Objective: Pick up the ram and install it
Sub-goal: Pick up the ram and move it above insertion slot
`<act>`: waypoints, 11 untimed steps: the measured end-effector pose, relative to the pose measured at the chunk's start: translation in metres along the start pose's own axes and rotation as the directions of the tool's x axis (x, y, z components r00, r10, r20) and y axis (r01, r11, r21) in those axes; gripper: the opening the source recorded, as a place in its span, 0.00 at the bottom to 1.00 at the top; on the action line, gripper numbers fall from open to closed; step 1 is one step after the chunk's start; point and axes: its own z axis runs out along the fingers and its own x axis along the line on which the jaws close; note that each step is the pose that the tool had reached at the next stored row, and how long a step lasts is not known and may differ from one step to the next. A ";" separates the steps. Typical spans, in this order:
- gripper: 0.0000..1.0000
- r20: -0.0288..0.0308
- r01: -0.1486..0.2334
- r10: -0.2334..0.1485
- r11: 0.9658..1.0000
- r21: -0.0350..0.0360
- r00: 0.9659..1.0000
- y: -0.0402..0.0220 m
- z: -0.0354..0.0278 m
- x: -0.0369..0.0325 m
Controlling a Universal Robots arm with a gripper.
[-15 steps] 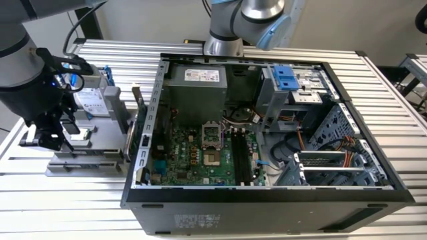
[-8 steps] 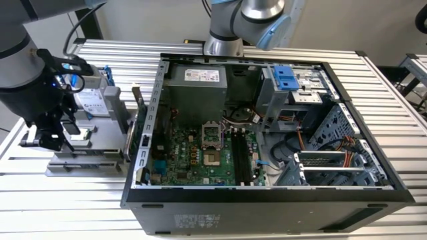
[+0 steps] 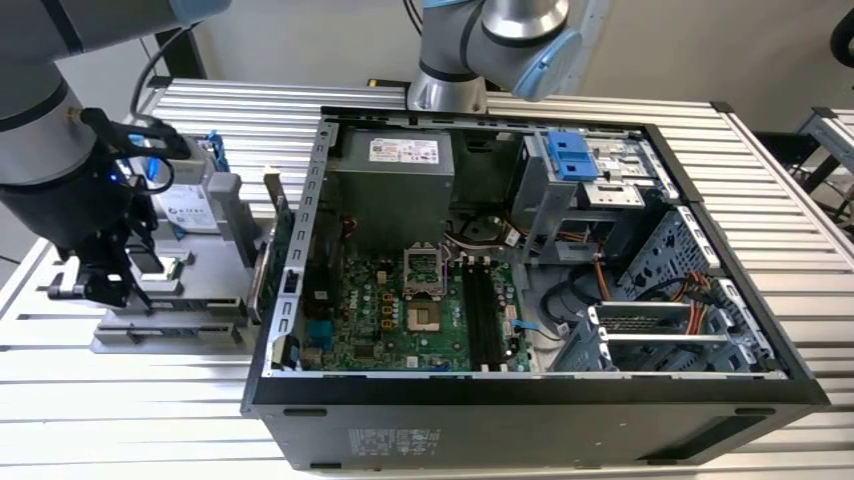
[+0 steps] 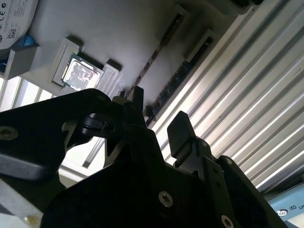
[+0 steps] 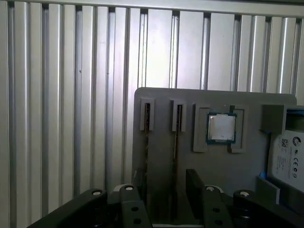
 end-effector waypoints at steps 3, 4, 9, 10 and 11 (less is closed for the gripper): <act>1.00 0.000 0.000 0.000 1.000 0.000 1.000 -0.0002 0.0023 0.0001; 1.00 0.000 0.000 0.000 1.000 0.000 1.000 -0.0002 0.0030 0.0001; 1.00 0.000 0.000 0.000 1.000 0.000 1.000 -0.0002 0.0039 0.0002; 1.00 0.000 0.000 0.000 1.000 0.000 1.000 -0.0002 0.0041 0.0002; 1.00 0.000 0.000 0.000 1.000 0.000 1.000 -0.0002 0.0049 0.0002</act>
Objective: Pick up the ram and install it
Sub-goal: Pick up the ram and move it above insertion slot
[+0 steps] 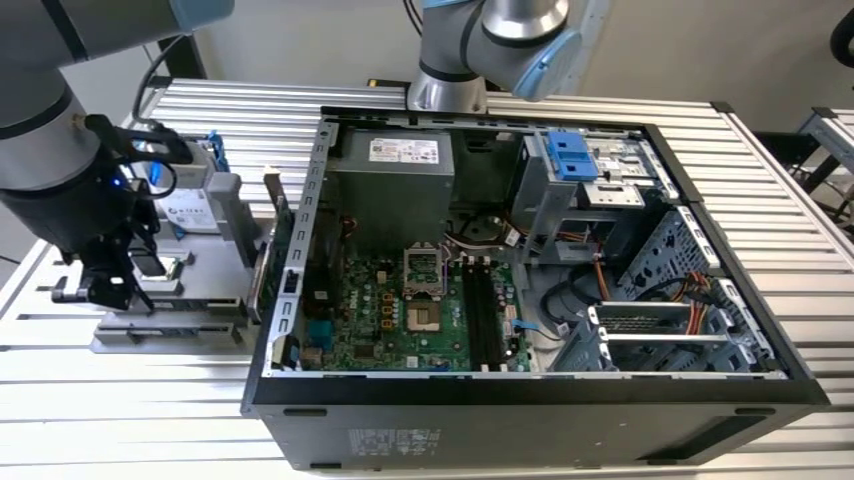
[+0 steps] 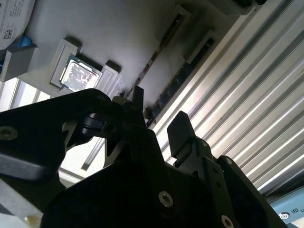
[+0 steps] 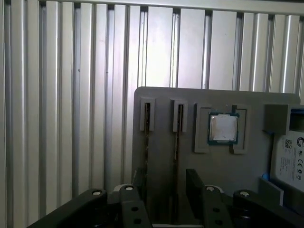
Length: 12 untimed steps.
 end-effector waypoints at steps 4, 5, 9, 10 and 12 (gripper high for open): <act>1.00 0.000 0.000 0.000 1.000 0.000 1.000 0.0000 0.0063 0.0003; 1.00 0.000 0.000 0.000 1.000 0.000 1.000 0.0000 0.0081 0.0004; 1.00 0.000 0.000 0.000 1.000 0.000 1.000 0.0001 0.0149 0.0034; 1.00 0.000 -0.003 0.003 1.000 0.000 1.000 0.0001 0.0166 0.0044; 1.00 0.000 -0.008 0.008 1.000 0.001 1.000 0.0000 0.0199 0.0061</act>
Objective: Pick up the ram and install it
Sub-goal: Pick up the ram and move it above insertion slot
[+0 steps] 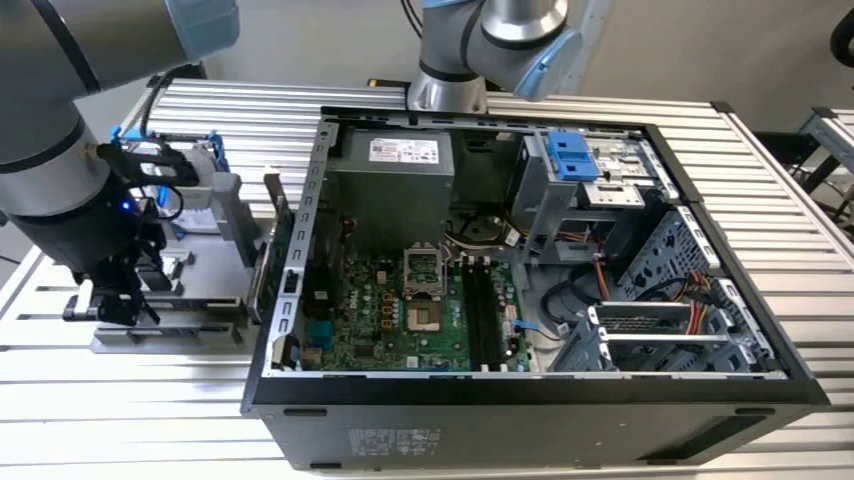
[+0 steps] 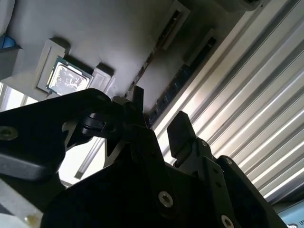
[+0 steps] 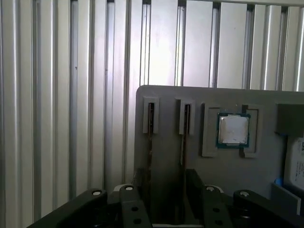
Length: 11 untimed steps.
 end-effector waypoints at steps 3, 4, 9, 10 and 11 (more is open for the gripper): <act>1.00 0.000 -0.008 0.008 1.000 0.000 1.000 -0.0003 0.0053 0.0019; 1.00 0.000 -0.012 0.012 1.000 0.000 1.000 -0.0004 0.0069 0.0023; 1.00 0.000 -0.035 0.035 0.999 0.001 0.999 -0.0012 0.0146 0.0034; 1.00 0.000 -0.039 0.039 0.999 0.001 0.999 -0.0015 0.0161 0.0036; 1.00 0.000 -0.043 0.043 0.999 0.002 0.999 -0.0019 0.0177 0.0037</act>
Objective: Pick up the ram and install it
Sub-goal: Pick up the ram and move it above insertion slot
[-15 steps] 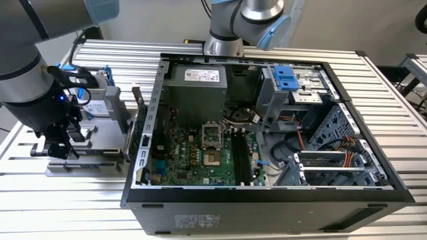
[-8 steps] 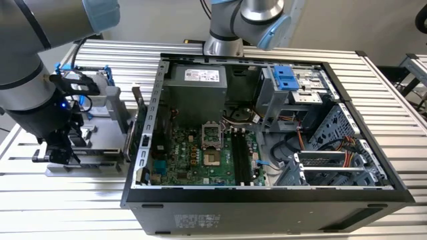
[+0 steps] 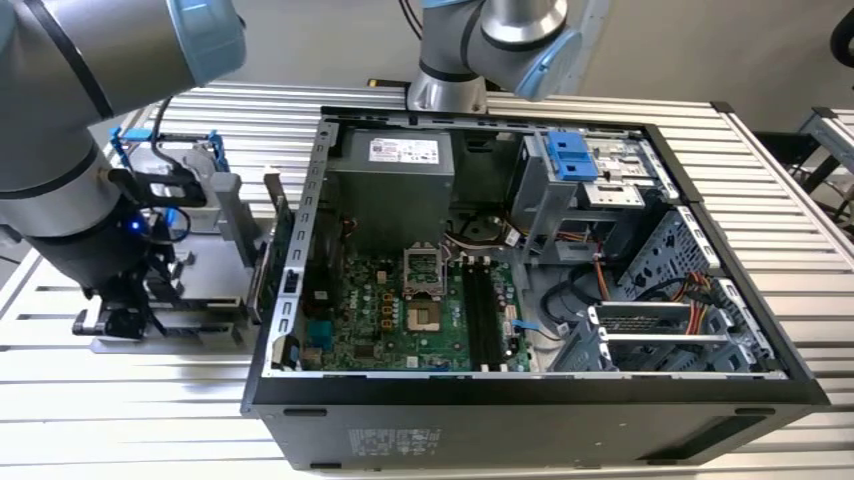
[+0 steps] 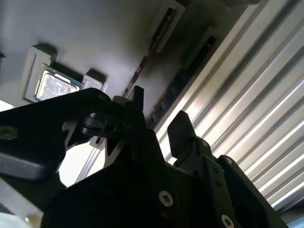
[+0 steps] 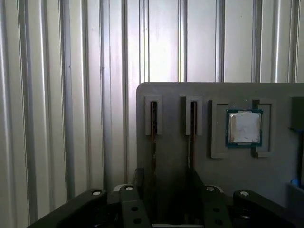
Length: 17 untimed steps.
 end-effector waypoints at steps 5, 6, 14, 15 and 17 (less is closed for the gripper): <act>1.00 0.000 -0.013 0.013 1.000 0.000 1.000 -0.0017 0.0071 0.0003; 1.00 0.000 -0.015 0.015 1.000 0.000 1.000 -0.0017 0.0082 0.0004; 1.00 0.000 -0.018 0.018 1.000 0.000 1.000 -0.0016 0.0171 0.0009; 1.00 0.000 -0.018 0.018 1.000 0.000 1.000 -0.0014 0.0179 0.0010; 1.00 0.000 -0.018 0.018 1.000 0.001 1.000 -0.0011 0.0191 0.0010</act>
